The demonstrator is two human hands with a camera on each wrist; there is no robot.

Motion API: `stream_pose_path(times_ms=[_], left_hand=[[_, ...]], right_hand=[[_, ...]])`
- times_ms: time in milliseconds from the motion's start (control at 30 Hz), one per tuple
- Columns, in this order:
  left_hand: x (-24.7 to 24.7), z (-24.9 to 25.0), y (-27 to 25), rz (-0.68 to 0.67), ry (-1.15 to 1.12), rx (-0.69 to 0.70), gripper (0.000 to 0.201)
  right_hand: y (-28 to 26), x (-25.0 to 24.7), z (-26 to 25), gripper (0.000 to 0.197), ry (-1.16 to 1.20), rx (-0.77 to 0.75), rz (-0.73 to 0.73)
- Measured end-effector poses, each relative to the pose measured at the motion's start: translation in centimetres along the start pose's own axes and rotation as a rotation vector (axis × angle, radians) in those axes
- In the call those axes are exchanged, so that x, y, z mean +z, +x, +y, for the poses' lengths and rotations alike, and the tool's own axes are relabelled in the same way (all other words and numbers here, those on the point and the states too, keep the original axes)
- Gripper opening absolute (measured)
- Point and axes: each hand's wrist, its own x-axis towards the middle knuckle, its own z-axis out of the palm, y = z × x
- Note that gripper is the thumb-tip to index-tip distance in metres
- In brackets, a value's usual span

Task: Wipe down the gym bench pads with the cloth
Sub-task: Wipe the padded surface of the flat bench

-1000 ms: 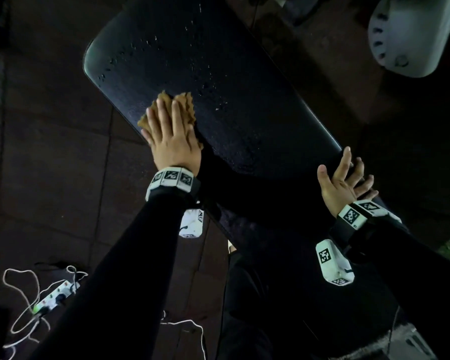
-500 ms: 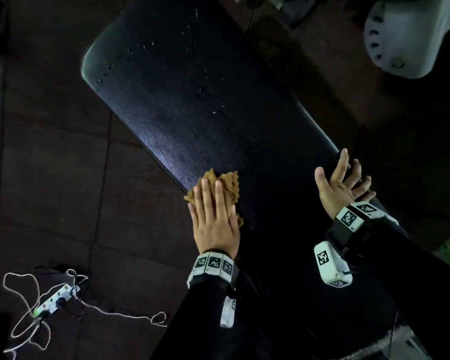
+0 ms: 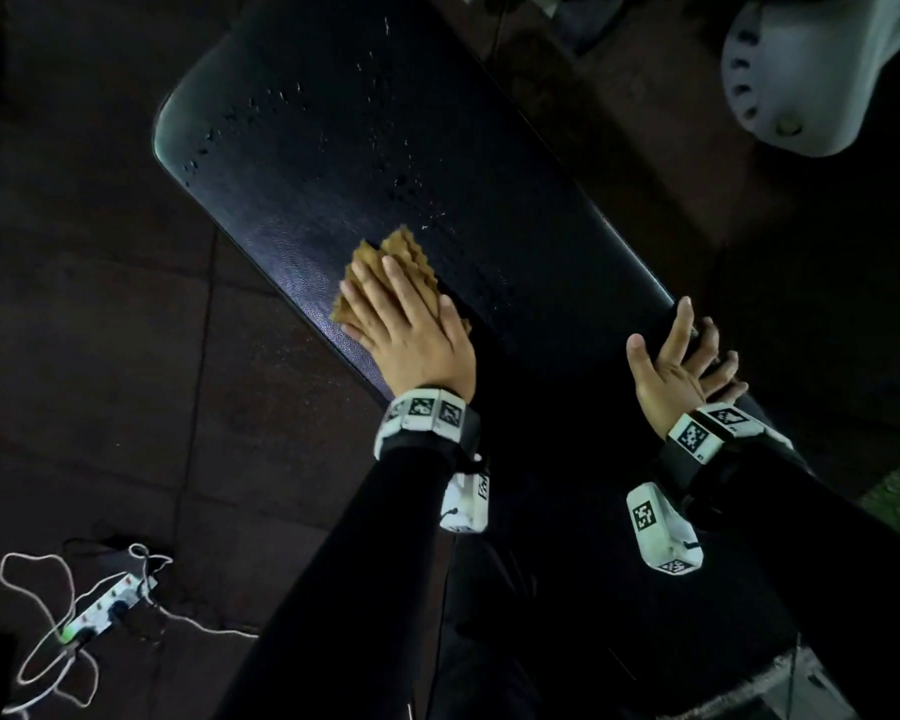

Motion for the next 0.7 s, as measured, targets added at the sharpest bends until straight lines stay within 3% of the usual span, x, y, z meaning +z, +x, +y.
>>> stream_pose_path(times_ms=[133,267,333,467,567,700], left_hand=[[0.9,1.8,-3.9,-0.088,-0.066,0.119,0.067],[-0.1,1.8,-4.7,-0.189,-0.138,0.145,0.069],[-1.0,0.4,-3.2,-0.163,-0.101,0.127,0.069],[-2.6,-3.8,2.7,-0.099,0.004,-0.041,0.065],[-3.5,-5.9,6.0,-0.123,0.049,0.001,0.063],[-3.4,-6.6,6.6,-0.172,0.087,0.047,0.064]], right_hand=[[-0.1,-0.2,-0.2,0.066,-0.015,0.015,-0.012],[-0.2,-0.2,-0.4,0.065,-0.011,0.035,0.002],[-0.2,-0.2,-0.5,0.065,-0.018,0.044,-0.004],[-0.2,-0.2,-0.5,0.064,-0.036,0.059,0.002],[0.0,0.0,-0.3,0.064,-0.041,0.069,0.012],[0.1,0.1,-0.1,0.062,-0.042,0.069,0.005]])
